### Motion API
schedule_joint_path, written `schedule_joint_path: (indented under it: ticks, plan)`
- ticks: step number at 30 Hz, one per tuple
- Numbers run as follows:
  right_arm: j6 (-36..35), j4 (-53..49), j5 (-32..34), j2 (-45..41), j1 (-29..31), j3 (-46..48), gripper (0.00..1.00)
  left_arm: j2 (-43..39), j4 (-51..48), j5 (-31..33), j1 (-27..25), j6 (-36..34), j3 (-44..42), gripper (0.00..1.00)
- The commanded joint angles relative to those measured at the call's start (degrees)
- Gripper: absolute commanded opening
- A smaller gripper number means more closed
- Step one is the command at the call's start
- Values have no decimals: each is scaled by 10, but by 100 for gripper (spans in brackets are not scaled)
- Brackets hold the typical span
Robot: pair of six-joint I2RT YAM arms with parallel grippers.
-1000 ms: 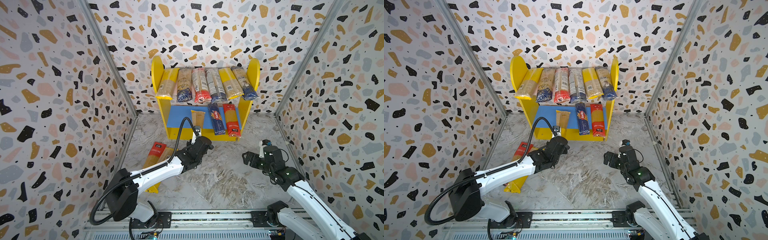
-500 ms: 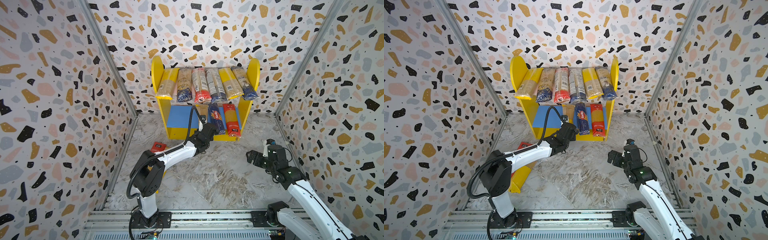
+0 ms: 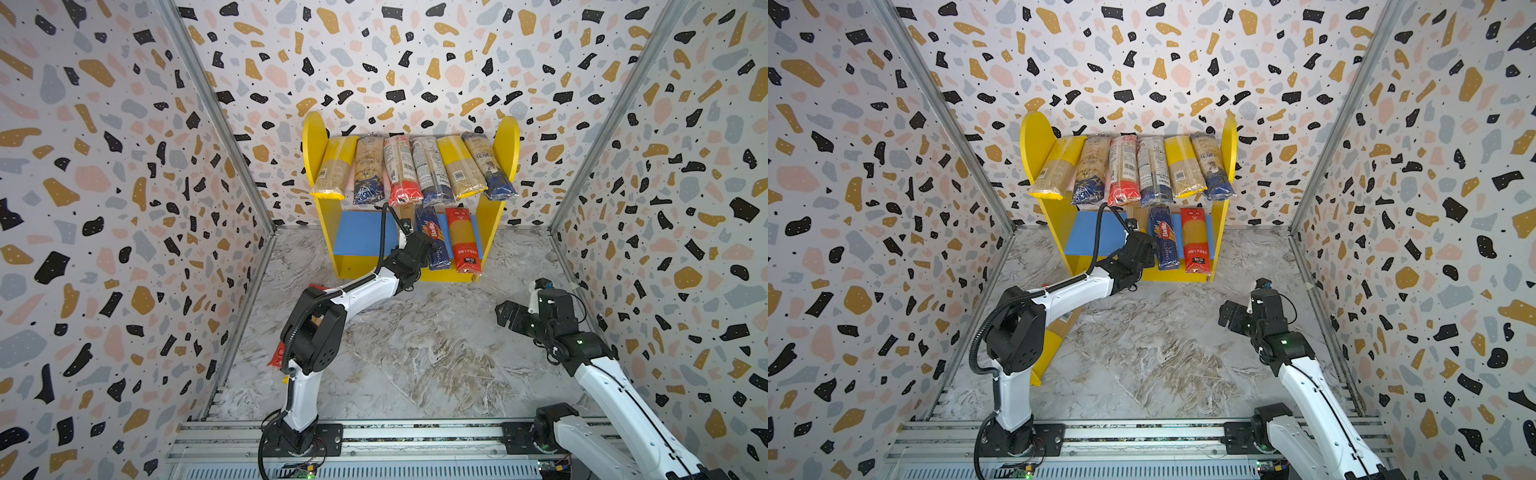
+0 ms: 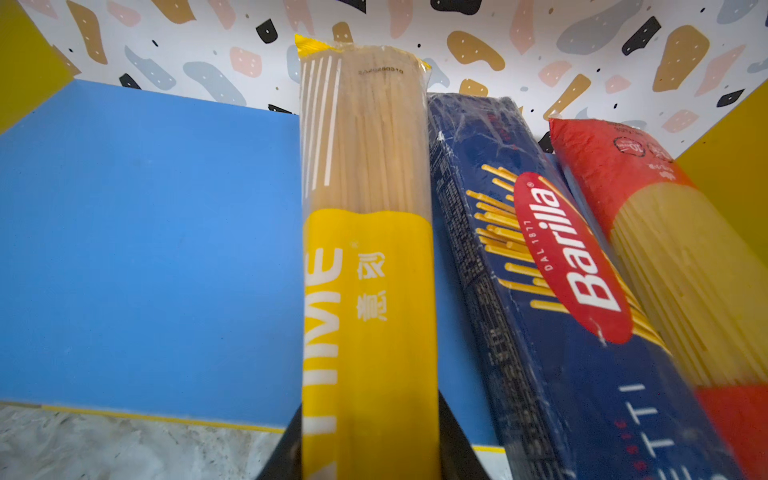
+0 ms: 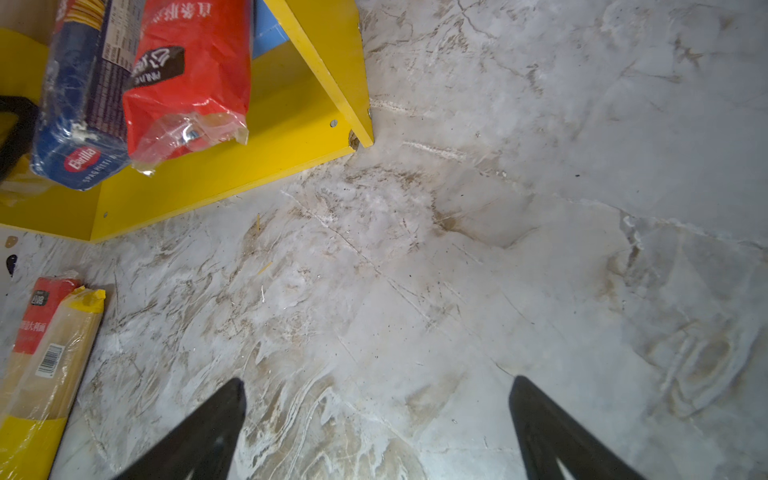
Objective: Place and organize the pasta boxes and bags onto the shelf
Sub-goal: 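Release the yellow-ended bag on the shelf and withdraw the left gripper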
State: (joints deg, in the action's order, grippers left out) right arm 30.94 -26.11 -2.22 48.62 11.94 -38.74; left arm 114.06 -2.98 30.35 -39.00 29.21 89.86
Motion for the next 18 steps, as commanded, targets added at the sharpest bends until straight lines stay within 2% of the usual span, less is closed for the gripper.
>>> schedule_joint_path:
  ticks: [1,2,4,7,8,11,18]
  plan:
    - [-6,2,-7,3,-4,-18,99,-16,68,1,3,-5,28,17]
    - [-8,2,-7,4,-4,-18,99,-18,68,-5,2,-6,26,25]
    - [-10,4,-8,7,-5,-19,99,-26,69,-16,3,-6,17,53]
    - [-11,9,-12,13,-6,-19,99,-40,77,-32,2,-11,-3,78]
    - [-11,10,-14,13,-6,-18,99,-44,86,-34,2,-15,-12,83]
    - [-11,15,-23,13,-6,-18,99,-57,99,-38,1,-23,-32,89]
    - [-10,4,-24,0,-6,-22,99,-96,89,-39,-7,-26,-77,89]
